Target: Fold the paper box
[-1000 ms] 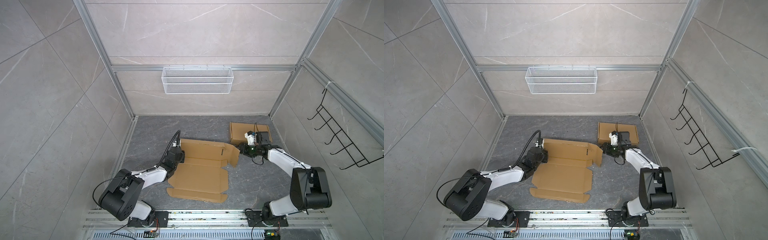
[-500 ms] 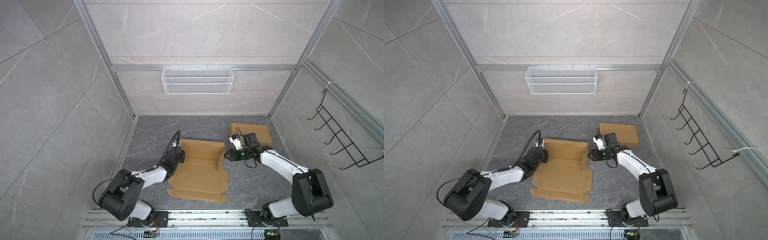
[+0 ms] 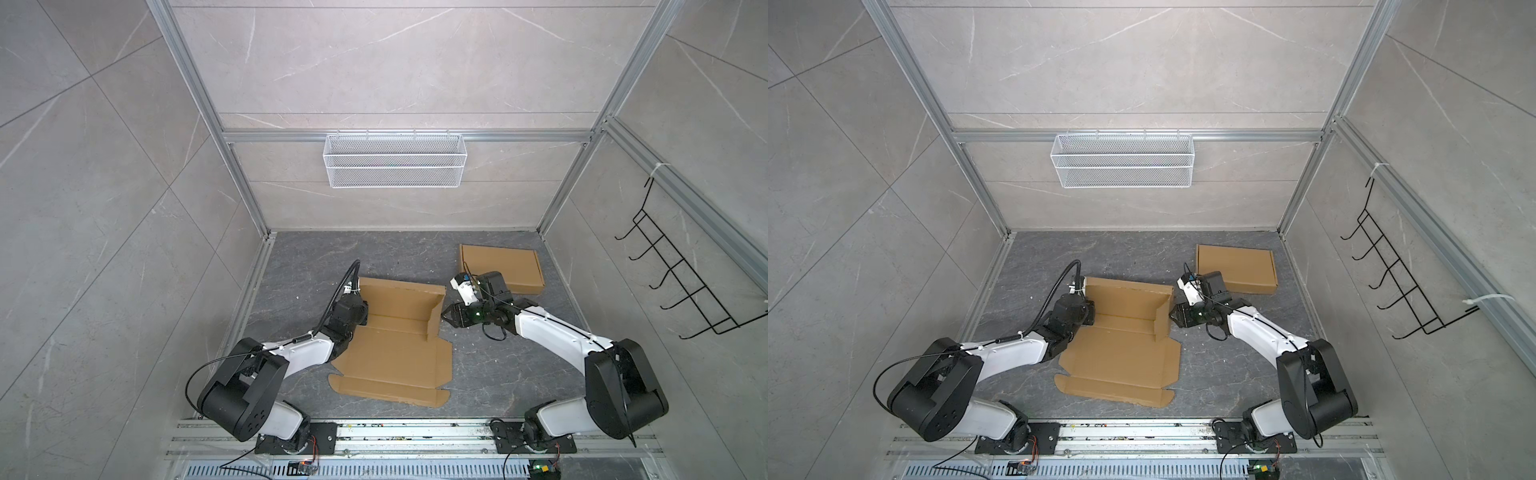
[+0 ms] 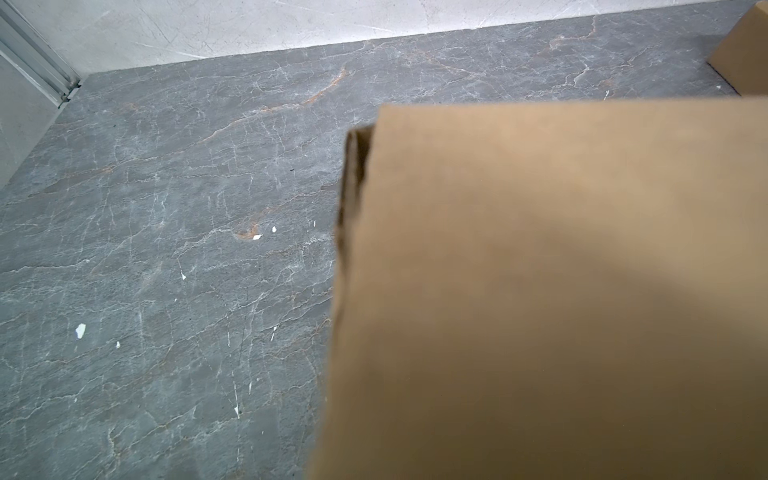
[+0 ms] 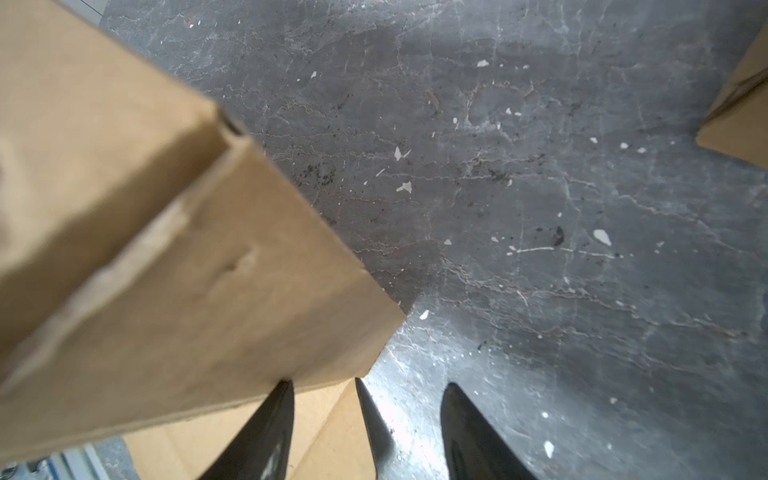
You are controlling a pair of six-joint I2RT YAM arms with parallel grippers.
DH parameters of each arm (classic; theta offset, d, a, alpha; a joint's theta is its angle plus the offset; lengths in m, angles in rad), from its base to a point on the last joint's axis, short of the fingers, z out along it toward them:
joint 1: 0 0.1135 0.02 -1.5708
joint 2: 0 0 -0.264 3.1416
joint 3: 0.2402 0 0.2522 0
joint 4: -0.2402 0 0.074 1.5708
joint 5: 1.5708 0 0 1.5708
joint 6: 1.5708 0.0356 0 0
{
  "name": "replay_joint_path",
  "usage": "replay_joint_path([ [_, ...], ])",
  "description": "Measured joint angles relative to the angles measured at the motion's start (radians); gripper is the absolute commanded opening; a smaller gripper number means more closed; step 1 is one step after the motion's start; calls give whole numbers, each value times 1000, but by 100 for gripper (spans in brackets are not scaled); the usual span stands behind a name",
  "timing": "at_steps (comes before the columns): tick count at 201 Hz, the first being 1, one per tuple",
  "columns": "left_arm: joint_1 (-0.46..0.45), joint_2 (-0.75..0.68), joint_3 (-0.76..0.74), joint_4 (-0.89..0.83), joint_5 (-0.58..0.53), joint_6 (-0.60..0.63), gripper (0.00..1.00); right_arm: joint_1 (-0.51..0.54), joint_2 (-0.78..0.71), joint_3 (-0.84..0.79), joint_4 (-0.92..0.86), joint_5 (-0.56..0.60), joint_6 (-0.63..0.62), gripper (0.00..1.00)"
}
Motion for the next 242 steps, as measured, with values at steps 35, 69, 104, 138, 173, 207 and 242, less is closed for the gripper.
replay_joint_path([
  [35,0,1,0,2,2,0,0,29,-26,-16,34,14,-7,60],
  [69,-2,1,0,3,6,0,0,48,-29,-18,69,11,-10,61],
  [104,-2,1,0,3,6,0,0,50,-29,-43,119,79,-6,59],
  [138,-3,1,0,3,10,0,0,75,-23,-90,251,187,2,62],
  [173,-3,1,1,2,10,0,0,128,21,-103,383,311,0,59],
  [207,-3,1,2,0,11,-1,0,167,55,-108,444,462,-13,45],
  [242,-3,1,4,-3,30,-4,0,201,97,-81,419,615,10,33],
])
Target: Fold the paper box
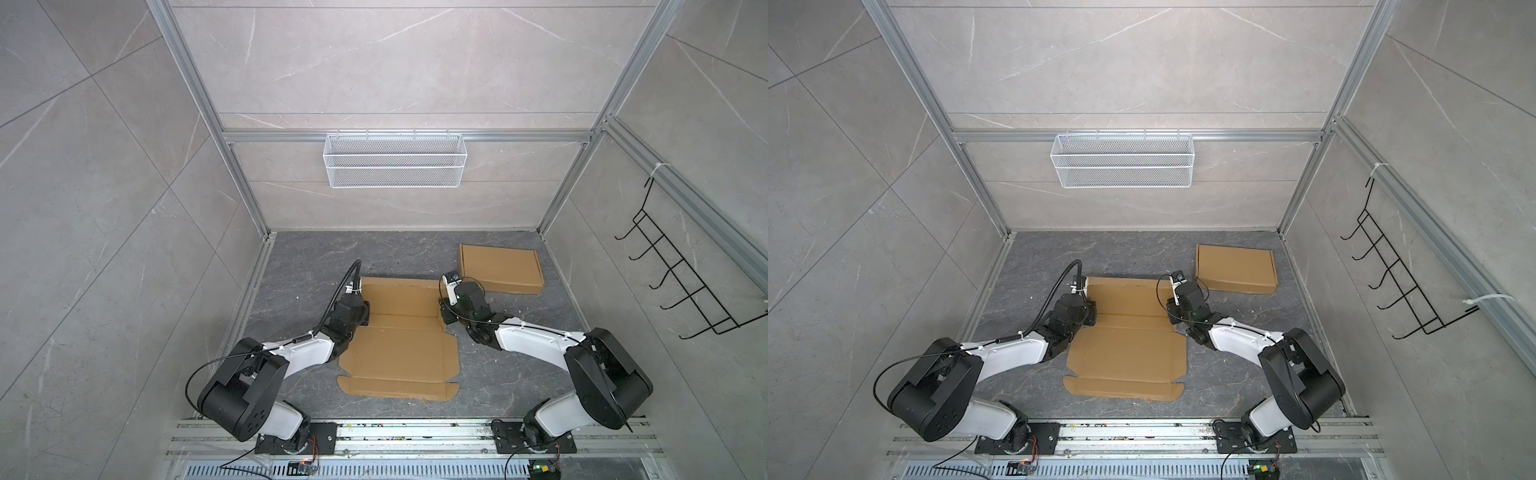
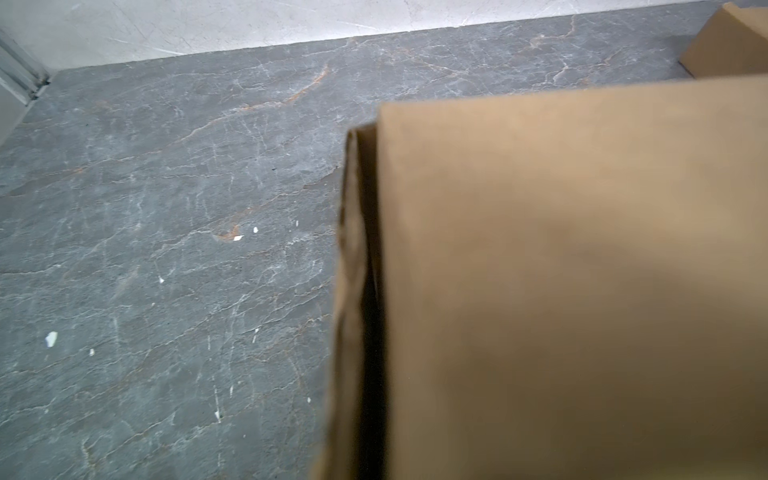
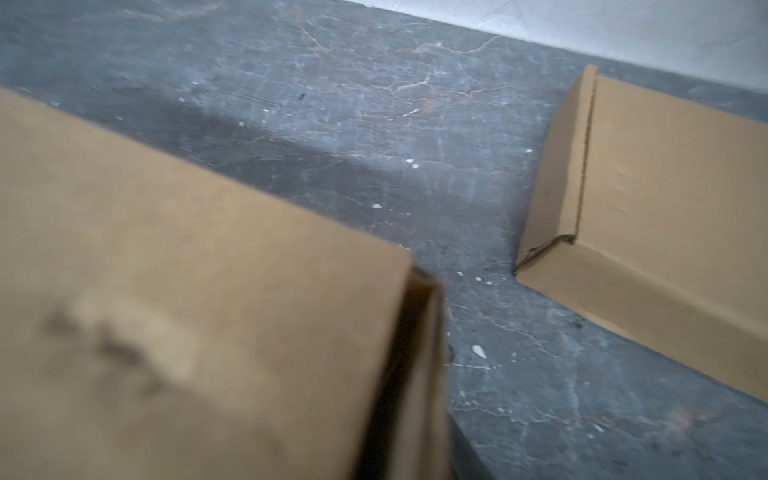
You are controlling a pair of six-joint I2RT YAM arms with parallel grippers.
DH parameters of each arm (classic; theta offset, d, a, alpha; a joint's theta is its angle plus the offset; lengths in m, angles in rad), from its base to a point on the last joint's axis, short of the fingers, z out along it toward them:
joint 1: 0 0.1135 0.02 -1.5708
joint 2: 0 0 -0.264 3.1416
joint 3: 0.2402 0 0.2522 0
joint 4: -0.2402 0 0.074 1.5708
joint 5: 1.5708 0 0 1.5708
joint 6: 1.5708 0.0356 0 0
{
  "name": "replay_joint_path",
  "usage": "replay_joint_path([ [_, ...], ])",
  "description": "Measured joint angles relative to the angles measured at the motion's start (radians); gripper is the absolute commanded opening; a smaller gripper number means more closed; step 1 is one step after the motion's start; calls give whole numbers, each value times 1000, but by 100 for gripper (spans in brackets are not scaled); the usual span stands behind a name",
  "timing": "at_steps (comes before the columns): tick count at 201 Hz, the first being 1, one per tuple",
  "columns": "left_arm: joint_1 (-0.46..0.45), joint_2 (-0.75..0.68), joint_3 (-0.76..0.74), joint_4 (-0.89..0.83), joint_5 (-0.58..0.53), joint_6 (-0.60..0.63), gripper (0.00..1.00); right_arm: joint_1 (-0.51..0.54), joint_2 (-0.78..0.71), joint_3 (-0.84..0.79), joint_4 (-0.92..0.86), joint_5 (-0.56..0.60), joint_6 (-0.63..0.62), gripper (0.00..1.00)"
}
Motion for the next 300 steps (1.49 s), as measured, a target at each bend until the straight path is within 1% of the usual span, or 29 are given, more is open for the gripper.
replay_joint_path([
  [11,0,-1,2,-3,5,-3,0,13,11,21,-23,48,8,30],
  [38,-6,-5,10,-24,19,-16,0,42,27,47,-68,153,42,15],
  [72,-13,-26,15,-66,51,-48,0,56,35,68,-116,248,132,0],
  [101,-15,-44,24,-100,58,-64,0,73,59,101,-162,299,180,0],
  [108,-15,-46,26,-105,58,-64,0,76,63,107,-170,306,192,5],
  [113,-15,-47,26,-108,58,-66,0,77,64,111,-177,307,199,11],
  [121,-15,-48,26,-114,58,-68,0,78,64,113,-182,307,204,16],
  [134,-15,-48,29,-126,55,-70,0,79,64,116,-199,306,212,30],
  [165,-10,-48,42,-163,46,-78,0,72,53,117,-222,291,233,47],
  [205,-10,-48,69,-214,23,-79,0,64,-16,117,-259,208,228,58],
  [239,-3,-48,128,-314,23,-77,0,42,-78,117,-308,108,227,70],
  [255,8,-47,174,-380,32,-70,0,25,-115,117,-332,40,220,74],
  [275,38,-32,244,-481,66,-62,0,6,-172,117,-356,-47,204,76],
  [300,72,45,380,-661,140,-46,0,-26,-236,117,-374,-145,186,77],
])
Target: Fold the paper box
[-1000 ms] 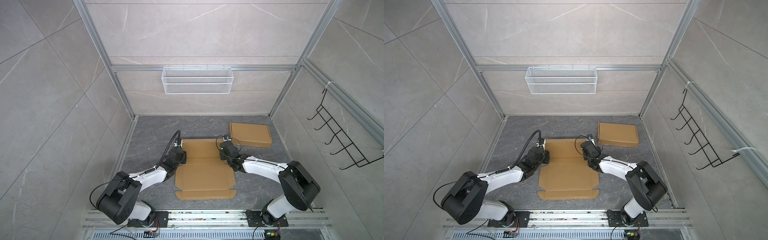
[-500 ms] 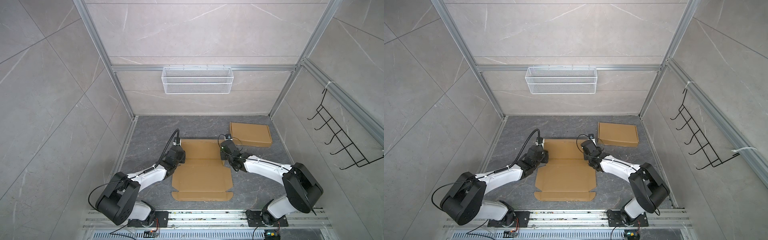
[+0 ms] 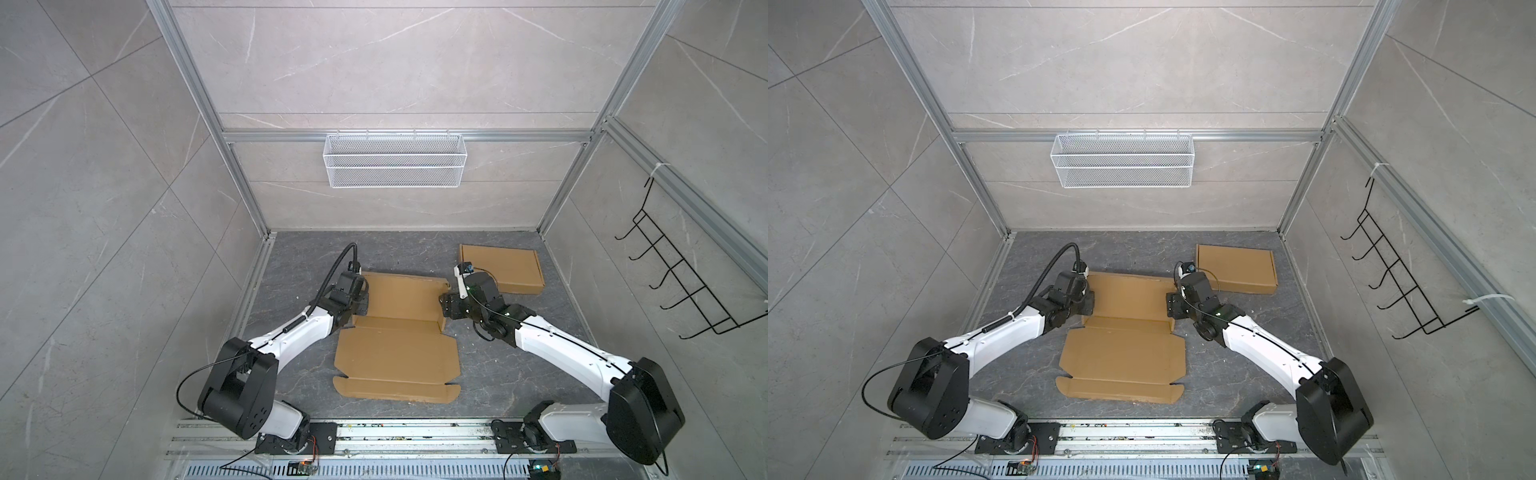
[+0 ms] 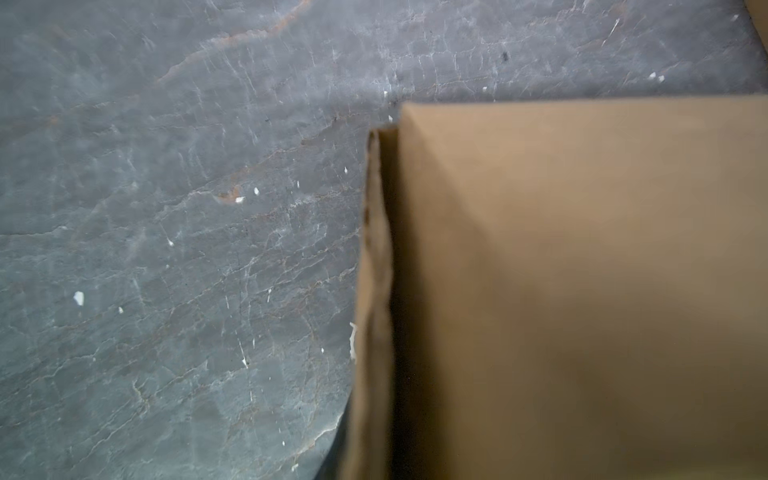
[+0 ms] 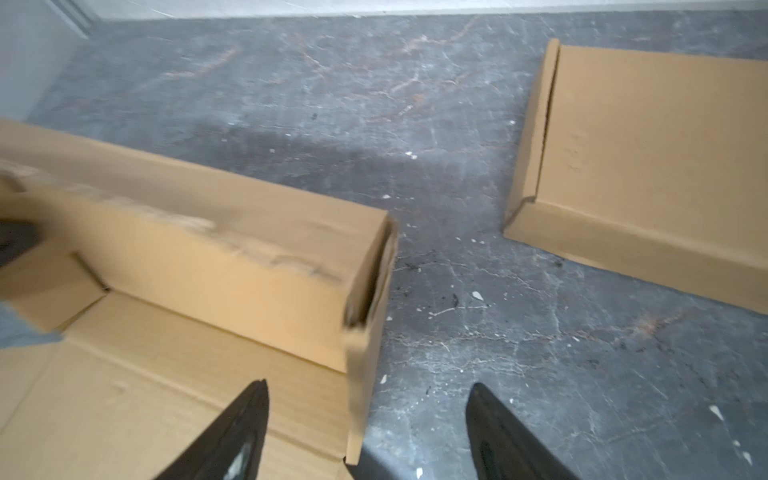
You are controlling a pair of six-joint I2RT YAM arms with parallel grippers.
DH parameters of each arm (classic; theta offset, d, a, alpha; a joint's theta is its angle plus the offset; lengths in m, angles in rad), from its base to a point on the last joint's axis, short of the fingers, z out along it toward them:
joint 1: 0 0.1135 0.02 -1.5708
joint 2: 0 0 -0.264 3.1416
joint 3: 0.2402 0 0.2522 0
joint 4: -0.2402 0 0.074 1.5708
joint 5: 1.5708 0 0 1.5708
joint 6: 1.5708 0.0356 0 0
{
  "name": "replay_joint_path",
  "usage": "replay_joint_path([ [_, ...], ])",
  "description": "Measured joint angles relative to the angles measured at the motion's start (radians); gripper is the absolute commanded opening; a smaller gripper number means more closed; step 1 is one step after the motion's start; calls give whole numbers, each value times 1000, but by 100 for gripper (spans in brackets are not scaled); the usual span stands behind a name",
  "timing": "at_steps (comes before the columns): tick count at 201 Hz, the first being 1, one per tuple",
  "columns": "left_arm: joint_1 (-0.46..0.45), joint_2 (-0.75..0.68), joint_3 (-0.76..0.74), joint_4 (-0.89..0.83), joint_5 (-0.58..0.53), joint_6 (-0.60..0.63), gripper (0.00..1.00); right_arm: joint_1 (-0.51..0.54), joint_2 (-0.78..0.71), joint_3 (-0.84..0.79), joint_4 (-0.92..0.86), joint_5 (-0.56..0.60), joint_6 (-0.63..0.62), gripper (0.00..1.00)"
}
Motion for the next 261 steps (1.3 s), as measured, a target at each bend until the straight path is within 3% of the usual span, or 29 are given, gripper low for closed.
replay_joint_path([
  [68,11,202,338,-518,155,118,0,-140,-61,44,-58,-169,-39,75],
  [134,12,438,587,-827,145,201,9,-140,21,61,-52,-278,-44,72],
  [202,14,612,806,-945,114,202,36,-137,119,92,-80,-399,-93,71],
  [261,14,652,935,-971,82,199,59,-90,313,253,-179,-430,-159,72],
])
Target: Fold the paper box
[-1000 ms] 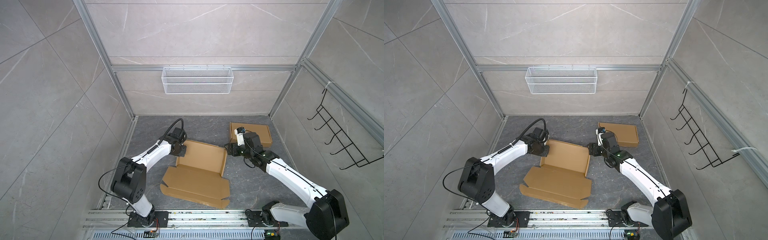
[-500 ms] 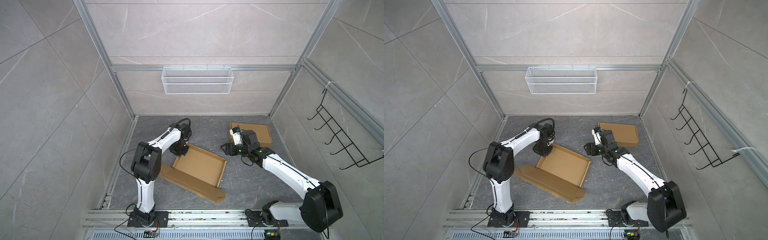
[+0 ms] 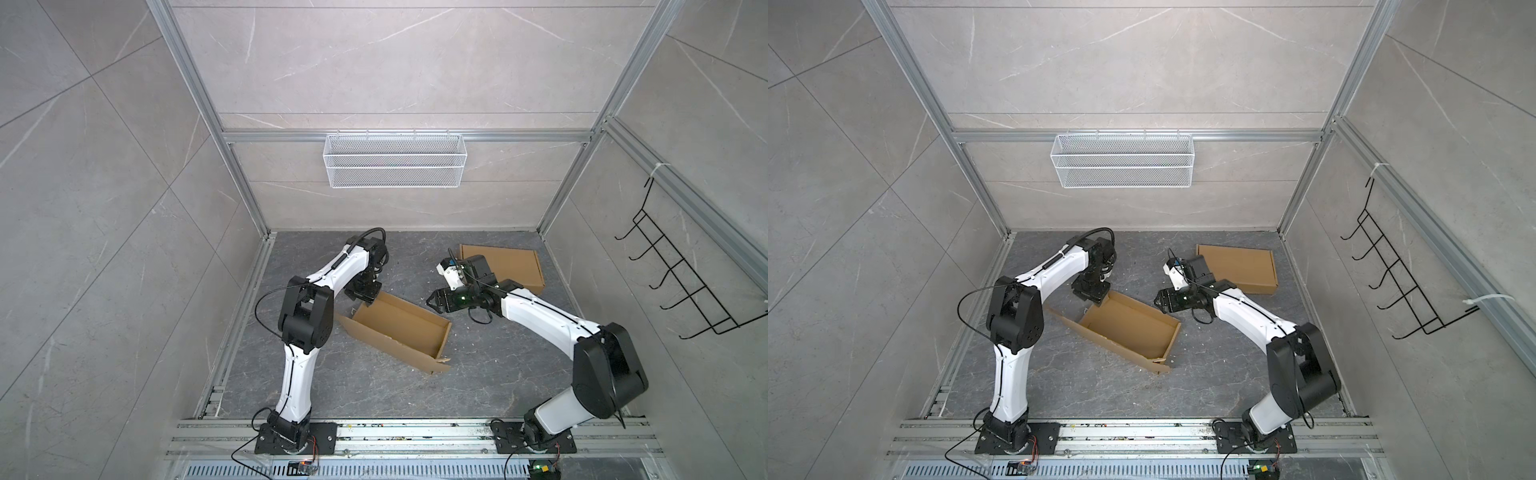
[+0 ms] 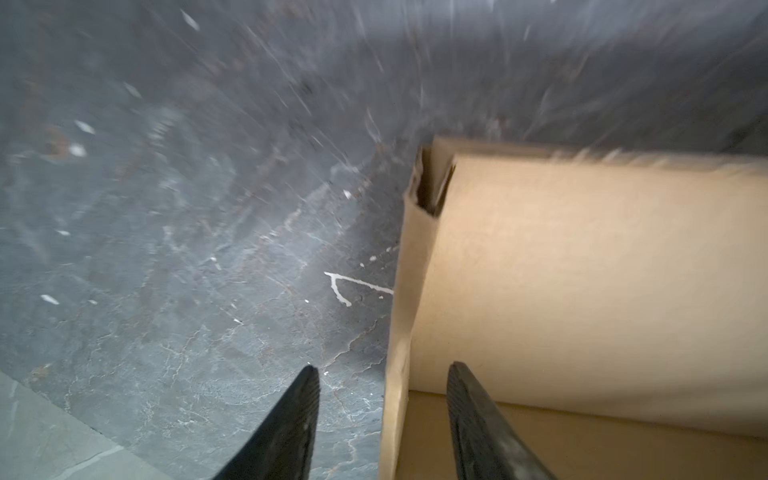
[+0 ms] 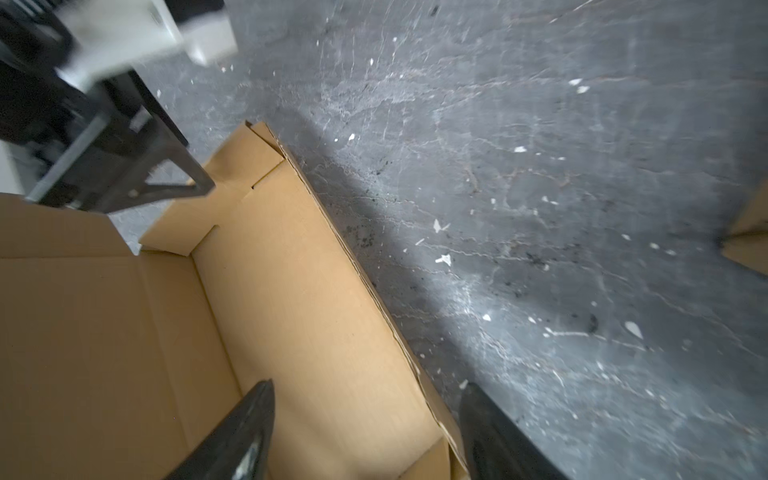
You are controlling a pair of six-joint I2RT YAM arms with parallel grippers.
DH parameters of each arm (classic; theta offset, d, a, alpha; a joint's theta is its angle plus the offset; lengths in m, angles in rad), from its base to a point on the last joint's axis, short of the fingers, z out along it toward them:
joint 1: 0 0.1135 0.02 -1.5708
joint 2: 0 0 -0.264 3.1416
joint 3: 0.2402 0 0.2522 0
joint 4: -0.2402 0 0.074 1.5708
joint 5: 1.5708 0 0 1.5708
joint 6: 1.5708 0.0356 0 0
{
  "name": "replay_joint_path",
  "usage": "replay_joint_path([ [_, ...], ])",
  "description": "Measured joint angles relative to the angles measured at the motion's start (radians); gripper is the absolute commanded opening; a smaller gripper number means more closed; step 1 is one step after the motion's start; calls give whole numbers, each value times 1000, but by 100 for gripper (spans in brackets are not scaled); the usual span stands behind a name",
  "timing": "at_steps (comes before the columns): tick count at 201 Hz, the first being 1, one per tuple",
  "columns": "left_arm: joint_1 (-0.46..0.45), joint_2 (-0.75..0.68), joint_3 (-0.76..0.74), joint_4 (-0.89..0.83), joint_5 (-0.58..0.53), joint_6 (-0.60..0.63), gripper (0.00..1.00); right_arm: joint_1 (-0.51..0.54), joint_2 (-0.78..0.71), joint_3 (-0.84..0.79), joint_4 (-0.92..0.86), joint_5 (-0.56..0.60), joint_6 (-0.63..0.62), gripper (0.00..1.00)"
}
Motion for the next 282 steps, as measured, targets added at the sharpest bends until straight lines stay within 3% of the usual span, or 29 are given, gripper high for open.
replay_joint_path([
  [62,10,-108,35,26,-8,1,62,75,257,275,-182,14,-121,70],
  [97,52,-321,-110,118,-41,0,63,126,366,351,-252,85,-166,66],
  [134,126,-527,-293,264,-121,-15,64,151,435,401,-278,123,-175,54],
  [160,186,-634,-412,370,-145,-48,57,151,445,406,-275,135,-139,46],
  [197,280,-794,-540,501,-108,-121,35,151,445,412,-243,136,-34,34],
  [282,314,-856,-550,554,-53,-187,34,71,438,361,-89,127,285,20],
])
